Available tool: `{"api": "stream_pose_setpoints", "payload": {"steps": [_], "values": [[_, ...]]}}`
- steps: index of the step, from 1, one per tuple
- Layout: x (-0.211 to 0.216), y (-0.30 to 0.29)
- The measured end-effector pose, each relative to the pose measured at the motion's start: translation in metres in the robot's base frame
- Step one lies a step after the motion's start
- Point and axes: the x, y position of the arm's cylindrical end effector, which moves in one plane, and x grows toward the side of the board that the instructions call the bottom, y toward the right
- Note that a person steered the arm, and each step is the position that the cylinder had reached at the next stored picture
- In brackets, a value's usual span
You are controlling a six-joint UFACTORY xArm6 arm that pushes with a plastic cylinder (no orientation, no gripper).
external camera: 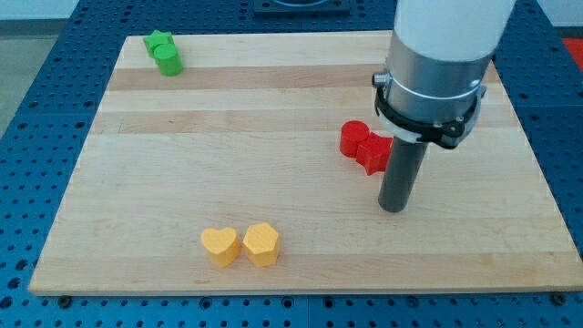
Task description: Keep your hand vertically above the yellow blocks
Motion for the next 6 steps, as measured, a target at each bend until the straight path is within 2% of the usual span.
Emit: {"api": "stream_pose_setpoints", "payload": {"steps": [2, 6], "values": [[0.021, -0.028], [0.021, -0.142]]}}
